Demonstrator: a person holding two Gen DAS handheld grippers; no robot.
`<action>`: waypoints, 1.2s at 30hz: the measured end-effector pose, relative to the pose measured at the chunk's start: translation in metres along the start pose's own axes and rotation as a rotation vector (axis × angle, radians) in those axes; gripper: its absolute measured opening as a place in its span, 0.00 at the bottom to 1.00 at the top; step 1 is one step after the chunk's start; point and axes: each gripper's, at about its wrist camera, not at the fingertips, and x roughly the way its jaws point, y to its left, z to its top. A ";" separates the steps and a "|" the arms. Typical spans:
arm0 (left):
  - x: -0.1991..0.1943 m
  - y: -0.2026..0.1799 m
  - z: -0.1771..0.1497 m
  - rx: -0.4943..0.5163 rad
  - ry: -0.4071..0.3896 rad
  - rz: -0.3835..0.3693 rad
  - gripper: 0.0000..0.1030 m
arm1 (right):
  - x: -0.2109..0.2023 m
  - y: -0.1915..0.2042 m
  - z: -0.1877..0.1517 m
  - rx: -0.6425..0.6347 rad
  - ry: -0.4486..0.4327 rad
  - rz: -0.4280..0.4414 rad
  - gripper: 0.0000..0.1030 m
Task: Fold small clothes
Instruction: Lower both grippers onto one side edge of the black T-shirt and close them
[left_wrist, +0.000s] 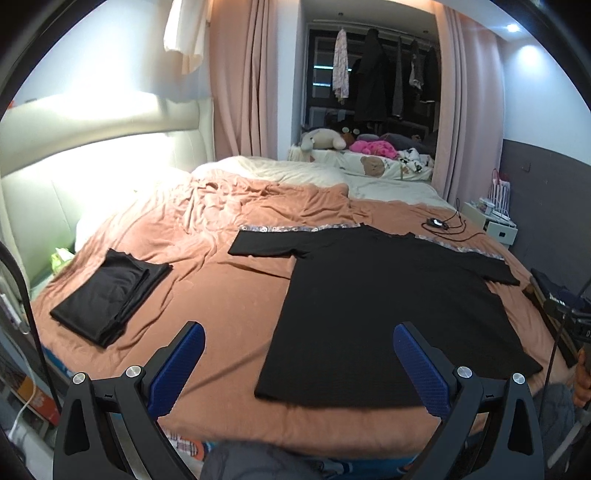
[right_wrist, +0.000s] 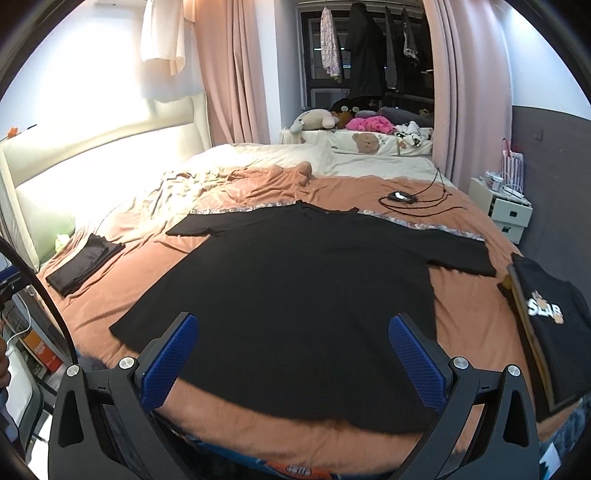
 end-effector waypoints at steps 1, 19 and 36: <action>0.006 0.002 0.002 -0.003 0.005 -0.003 0.99 | 0.010 -0.001 0.005 -0.002 0.006 0.004 1.00; 0.150 0.022 0.065 -0.006 0.202 0.025 1.00 | 0.133 -0.011 0.079 0.012 0.111 -0.035 1.00; 0.241 0.076 0.112 -0.087 0.216 0.058 1.00 | 0.241 0.001 0.129 0.024 0.159 0.001 1.00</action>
